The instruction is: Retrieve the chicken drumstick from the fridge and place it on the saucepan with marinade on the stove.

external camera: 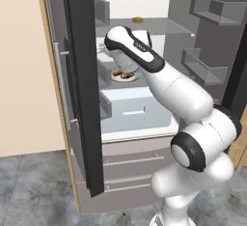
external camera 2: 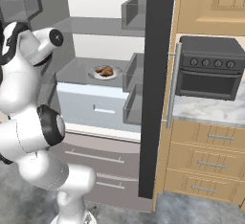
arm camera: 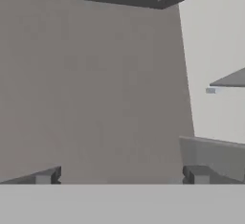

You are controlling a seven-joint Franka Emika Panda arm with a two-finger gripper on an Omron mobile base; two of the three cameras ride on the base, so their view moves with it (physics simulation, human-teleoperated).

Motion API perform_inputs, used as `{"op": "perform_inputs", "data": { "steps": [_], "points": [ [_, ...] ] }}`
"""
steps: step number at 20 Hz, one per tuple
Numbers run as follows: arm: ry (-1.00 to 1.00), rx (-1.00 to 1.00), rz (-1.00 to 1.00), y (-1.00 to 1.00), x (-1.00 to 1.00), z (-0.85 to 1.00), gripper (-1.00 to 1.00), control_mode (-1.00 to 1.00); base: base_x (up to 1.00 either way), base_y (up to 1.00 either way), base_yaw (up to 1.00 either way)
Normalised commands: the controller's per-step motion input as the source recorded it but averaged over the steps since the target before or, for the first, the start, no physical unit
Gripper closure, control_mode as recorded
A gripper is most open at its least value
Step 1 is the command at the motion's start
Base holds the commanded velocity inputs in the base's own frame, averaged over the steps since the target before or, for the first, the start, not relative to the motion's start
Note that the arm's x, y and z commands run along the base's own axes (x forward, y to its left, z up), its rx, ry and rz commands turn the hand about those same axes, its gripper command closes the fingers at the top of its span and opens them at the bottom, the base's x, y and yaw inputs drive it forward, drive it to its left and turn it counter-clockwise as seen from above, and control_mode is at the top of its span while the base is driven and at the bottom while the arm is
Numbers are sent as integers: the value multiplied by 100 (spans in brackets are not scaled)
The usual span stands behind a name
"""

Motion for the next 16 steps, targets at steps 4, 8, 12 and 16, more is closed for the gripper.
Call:
{"op": "perform_inputs", "data": {
  "steps": [4, 8, 12, 16],
  "points": [
    [-5, 0, 10, 57, -4, -21, -100, -100, 0, 0, 0],
    [-12, 0, 17, 90, -56, -26, -100, -100, 0, 0, 0],
    [-21, 0, 16, 100, -58, -43, -100, -100, 0, 0, 0],
    [-30, 0, 9, 100, -30, -37, -100, -100, 0, 0, 0]
  ]
}}
